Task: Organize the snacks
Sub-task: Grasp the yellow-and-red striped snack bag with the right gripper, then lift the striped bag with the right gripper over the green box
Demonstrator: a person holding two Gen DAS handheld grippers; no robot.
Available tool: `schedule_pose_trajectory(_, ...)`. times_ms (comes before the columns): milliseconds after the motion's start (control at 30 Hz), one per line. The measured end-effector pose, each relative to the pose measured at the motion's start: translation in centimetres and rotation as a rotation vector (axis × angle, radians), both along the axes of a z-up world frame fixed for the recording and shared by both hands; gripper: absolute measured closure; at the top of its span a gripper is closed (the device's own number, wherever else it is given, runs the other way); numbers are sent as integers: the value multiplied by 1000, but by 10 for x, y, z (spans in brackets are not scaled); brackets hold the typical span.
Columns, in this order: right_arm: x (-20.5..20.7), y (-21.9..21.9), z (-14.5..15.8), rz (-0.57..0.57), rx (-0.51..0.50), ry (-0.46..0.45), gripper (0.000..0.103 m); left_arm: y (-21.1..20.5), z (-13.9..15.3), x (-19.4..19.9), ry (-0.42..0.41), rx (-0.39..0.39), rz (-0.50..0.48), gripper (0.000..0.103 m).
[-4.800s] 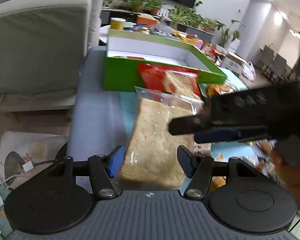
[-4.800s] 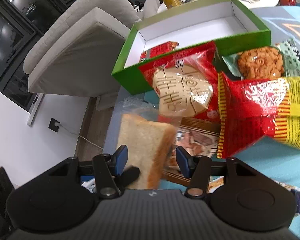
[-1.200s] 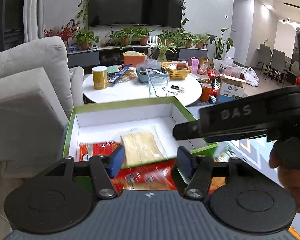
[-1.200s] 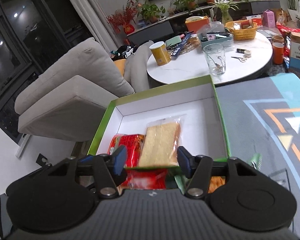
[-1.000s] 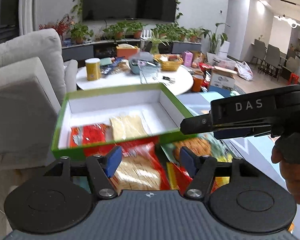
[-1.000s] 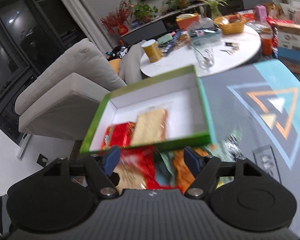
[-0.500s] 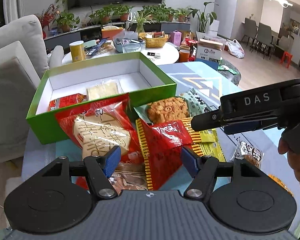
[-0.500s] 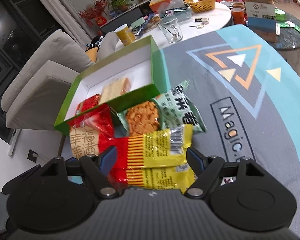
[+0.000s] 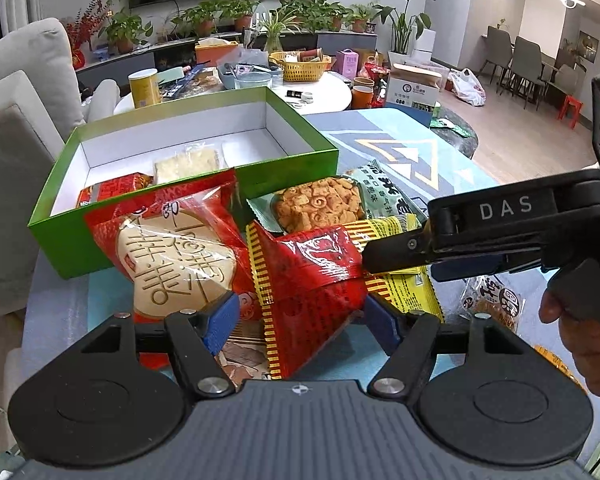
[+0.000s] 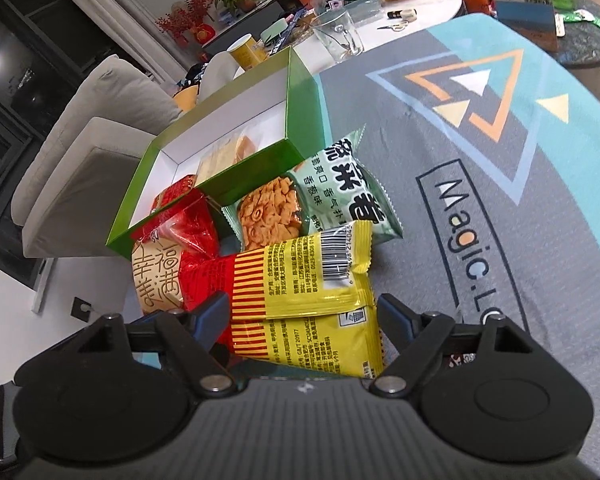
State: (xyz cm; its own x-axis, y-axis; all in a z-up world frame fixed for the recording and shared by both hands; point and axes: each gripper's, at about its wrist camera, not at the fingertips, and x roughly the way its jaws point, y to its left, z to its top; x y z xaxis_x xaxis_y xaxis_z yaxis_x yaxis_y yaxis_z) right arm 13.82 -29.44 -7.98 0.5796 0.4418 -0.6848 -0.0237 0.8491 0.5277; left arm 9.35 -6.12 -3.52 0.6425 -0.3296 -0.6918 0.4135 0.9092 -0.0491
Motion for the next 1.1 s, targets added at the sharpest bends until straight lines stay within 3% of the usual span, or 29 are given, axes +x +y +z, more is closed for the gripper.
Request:
schedule_pose_trajectory(267, 0, -4, -5, 7, 34, -1, 36, -2, -4, 4, 14, -5, 9, 33)
schedule_pose_trajectory(633, 3, -5, -13, 35, 50, 3, 32, -19, -14, 6, 44, 45, -29, 33)
schedule_pose_trajectory(800, 1, -4, -8, 53, 39, -18, 45, -22, -13, 5, 36, 41, -51, 47)
schedule_pose_trajectory(1100, -7, -12, 16, 26, 101, -85, 47, -29, 17, -13, -98, 65, -73, 48)
